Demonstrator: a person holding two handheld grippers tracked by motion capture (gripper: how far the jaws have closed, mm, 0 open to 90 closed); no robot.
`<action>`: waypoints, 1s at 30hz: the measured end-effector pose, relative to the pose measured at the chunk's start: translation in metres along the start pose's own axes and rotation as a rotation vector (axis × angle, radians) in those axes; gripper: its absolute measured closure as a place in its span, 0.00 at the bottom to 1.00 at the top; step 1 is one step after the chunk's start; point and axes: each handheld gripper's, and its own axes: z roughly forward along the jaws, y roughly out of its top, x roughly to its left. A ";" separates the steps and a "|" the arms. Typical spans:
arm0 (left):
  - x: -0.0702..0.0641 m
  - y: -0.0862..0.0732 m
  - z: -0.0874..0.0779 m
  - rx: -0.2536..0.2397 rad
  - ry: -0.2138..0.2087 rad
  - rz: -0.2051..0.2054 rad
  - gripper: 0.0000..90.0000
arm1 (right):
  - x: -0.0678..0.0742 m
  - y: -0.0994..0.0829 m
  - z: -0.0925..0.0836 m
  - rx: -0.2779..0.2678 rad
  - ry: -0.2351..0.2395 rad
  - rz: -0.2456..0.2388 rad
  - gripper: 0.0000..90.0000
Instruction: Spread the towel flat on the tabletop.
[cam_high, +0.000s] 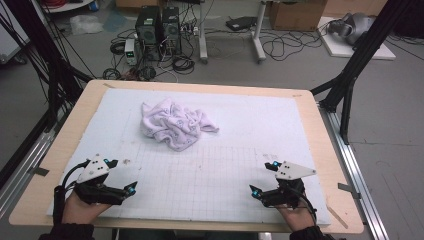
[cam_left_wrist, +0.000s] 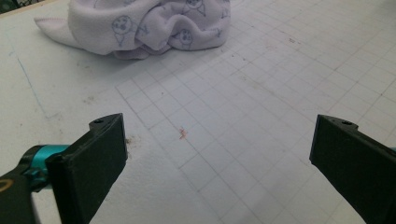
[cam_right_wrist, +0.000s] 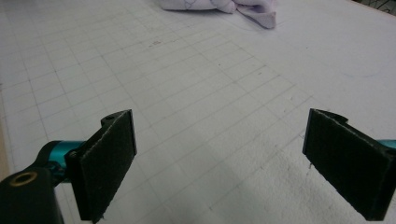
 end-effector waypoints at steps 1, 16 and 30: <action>0.000 0.000 0.000 -0.001 -0.001 -0.001 0.05 | 0.000 0.000 0.000 -0.002 -0.002 -0.003 0.10; 0.000 -0.001 0.000 -0.012 0.000 -0.005 0.05 | 0.001 0.000 -0.001 -0.008 -0.005 -0.003 0.10; 0.000 -0.002 0.002 -0.009 0.003 -0.009 0.05 | 0.000 0.004 0.003 -0.019 0.010 0.002 0.10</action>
